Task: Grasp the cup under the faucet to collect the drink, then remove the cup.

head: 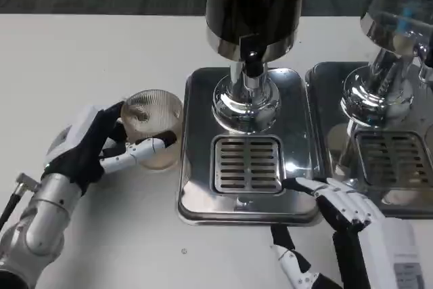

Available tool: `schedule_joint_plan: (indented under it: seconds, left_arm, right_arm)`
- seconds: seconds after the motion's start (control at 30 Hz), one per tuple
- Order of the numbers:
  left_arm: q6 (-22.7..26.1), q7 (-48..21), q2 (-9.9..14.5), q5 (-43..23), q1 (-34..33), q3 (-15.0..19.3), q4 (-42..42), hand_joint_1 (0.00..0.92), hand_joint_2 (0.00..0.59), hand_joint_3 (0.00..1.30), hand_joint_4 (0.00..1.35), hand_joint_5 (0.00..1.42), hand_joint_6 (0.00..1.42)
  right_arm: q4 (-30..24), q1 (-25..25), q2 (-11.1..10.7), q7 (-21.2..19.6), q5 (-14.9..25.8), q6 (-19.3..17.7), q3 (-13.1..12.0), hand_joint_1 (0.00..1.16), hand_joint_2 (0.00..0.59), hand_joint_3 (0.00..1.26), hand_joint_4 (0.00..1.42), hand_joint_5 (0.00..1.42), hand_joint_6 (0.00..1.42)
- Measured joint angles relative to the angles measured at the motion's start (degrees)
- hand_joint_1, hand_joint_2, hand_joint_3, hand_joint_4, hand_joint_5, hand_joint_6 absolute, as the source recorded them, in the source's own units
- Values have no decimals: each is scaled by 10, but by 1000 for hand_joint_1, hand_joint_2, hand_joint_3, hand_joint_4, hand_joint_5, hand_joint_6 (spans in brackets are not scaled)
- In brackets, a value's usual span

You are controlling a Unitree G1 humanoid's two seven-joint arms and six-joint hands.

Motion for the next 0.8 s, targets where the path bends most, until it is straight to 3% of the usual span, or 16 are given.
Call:
schedule_joint_plan:
  seconds: [0.6,0.8]
  left_arm:
    - [0,7,0,2,0,-5,0,428,157,268,342,535,562]
    - [-7,15,0,2,4,-7,0,422,169,325,407,610,672]
  right_arm:
    - [0,0,-6,1,7,0,0,456,410,406,381,303,342]
    - [-2,0,-7,6,8,0,0,457,410,406,381,303,342]
